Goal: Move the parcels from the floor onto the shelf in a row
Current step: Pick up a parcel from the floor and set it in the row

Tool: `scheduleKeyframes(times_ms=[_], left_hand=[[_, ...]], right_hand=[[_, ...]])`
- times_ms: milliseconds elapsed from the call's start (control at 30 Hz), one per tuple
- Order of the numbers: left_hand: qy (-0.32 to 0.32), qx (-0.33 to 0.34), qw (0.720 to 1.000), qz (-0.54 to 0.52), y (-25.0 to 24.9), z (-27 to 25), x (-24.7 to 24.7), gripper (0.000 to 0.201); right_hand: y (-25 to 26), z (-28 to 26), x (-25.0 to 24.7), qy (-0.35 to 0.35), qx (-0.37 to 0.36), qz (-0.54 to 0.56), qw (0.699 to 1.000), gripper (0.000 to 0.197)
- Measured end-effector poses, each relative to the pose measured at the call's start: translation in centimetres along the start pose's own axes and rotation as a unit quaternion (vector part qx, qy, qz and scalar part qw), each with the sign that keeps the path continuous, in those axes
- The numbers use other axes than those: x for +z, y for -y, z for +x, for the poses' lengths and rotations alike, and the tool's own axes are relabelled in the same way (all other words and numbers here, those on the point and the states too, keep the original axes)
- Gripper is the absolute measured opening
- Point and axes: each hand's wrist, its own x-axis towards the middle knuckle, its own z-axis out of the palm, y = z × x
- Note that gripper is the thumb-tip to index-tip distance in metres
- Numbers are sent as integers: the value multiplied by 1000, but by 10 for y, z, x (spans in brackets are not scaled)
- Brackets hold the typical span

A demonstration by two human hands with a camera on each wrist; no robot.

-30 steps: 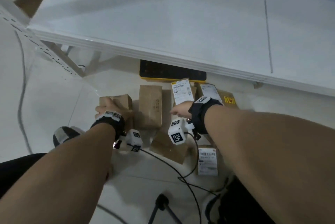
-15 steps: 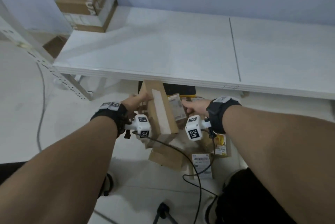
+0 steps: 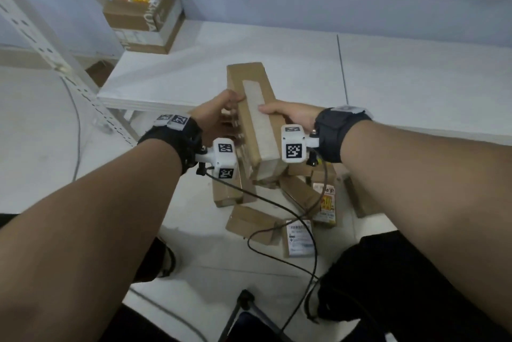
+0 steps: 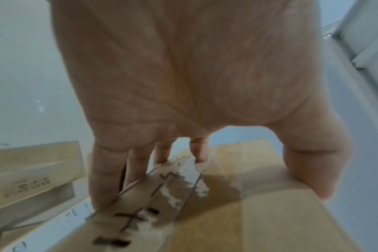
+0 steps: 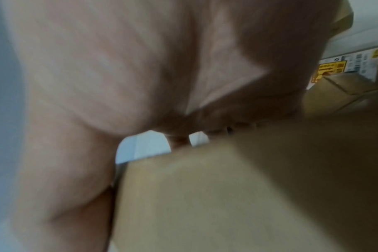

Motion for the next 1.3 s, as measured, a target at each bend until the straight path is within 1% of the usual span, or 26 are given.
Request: scheduleKeyframes(times_ms=[67,100,133,167,200,233,267,300,333,400,500,533,567,600,633,700,733,767,867,933,1000,1067,1133,1200,1233,1300], left_hand=[[13,-2,1000,7,-8,1,8,49],[16,-5,1000,21,-13,0,12,63],[13,-8,999,41,-18,-1,17,79],[8,-10,998,58,-22,-2,23,87],[4,-7,998,67,-25,-2,28,87],[0,0,998,65,-29,-3,32,80],[-4,13,998,57,-33,-4,36,71],[-16,25,998,48,-37,-3,37,62],[-32,38,998,44,-41,-3,38,56],[-71,56,994,53,-53,0,37,51],[-128,97,979,127,-62,1,35,47],[-142,112,972,148,-62,2,35,44],[-145,116,971,153,-63,2,34,44],[-134,107,975,144,-63,1,34,48],[-110,88,982,127,-62,0,32,58],[-54,48,992,103,-60,-3,26,80],[-33,39,994,92,-58,-3,21,85],[-21,36,996,78,-56,-3,16,84],[-14,21,999,41,-46,2,-4,73],[-16,11,1000,16,-39,4,-17,67],[-37,5,999,-4,-30,5,-33,66],[-65,1,998,-14,-21,6,-45,72],[-87,3,996,-12,-12,4,-53,74],[-93,-1,996,-7,-3,3,-62,69],[-82,-6,997,-5,1,2,-68,66],[-44,-23,999,0,12,0,-82,64]], right_hand=[[8,-9,-5,-9,-17,-8,1000,22],[11,-13,-8,-28,-26,-23,999,22],[15,-16,-11,-51,-34,-45,997,25],[19,-20,-13,-67,-44,-65,995,35],[22,-21,-16,-79,-52,-76,993,52],[24,-22,-18,-90,-57,-80,991,72],[27,-23,-21,-103,-62,-76,990,87],[28,-24,-24,-117,-70,-60,989,90],[30,-25,-29,-128,-84,-33,988,83],[33,-26,-39,-135,-103,-4,985,56],[41,-36,-45,-127,-111,-40,985,25],[45,-38,-46,-136,-110,-54,983,22],[48,-40,-47,-145,-106,-55,982,28],[52,-38,-48,-153,-101,-44,982,37],[55,-36,-50,-160,-98,-39,982,43],[62,-28,-45,-171,-92,-66,979,43],[64,-24,-42,-172,-91,-72,978,42],[67,-21,-37,-167,-92,-67,979,38],[72,-12,-18,-141,-94,-62,984,23],[69,-2,-6,-125,-89,-51,987,26],[65,9,7,-121,-87,-38,988,22],[56,19,17,-130,-76,-23,988,16],[43,30,21,-149,-46,-25,987,19],[25,39,27,-145,-1,-13,989,21],[15,43,31,-136,30,-17,990,22],[-9,58,35,-135,91,-54,985,18]])
